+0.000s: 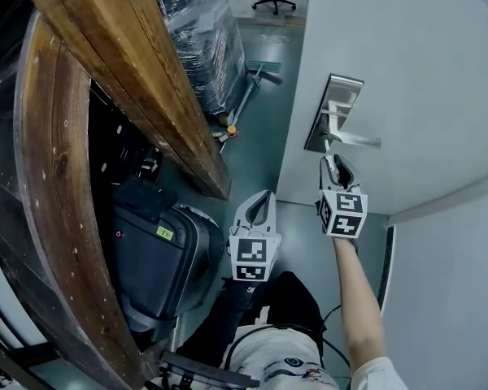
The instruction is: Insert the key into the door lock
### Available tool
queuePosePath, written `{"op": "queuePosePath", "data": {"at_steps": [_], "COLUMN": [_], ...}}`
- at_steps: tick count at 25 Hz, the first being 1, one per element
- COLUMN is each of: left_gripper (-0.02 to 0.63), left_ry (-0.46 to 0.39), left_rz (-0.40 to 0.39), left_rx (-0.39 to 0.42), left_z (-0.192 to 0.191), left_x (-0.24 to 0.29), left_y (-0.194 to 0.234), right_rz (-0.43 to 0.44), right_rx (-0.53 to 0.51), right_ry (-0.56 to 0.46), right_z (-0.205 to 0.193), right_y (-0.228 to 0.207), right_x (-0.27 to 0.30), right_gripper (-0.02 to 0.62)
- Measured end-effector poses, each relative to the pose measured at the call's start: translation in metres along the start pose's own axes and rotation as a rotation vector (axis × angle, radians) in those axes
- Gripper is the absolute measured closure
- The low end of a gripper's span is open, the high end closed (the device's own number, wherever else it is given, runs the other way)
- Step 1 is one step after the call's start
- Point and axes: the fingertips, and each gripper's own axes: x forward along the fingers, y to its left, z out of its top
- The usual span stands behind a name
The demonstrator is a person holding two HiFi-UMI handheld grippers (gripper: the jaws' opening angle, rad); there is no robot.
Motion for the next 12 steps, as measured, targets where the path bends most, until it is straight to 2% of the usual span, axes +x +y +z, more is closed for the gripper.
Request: {"op": "queuePosePath", "data": {"at_steps": [12], "left_gripper": [0.601], "left_ry": [0.012], "left_rz": [0.021], "left_rx": [-0.01], "left_z": [-0.009], "left_x": [0.004], "left_y": [0.014], "right_rz": [-0.011], "right_rx": [0.018], "right_ry": [-0.001], "right_z": [0.0], "right_y": [-0.007], "right_x": [0.019], "right_gripper": [0.476]}}
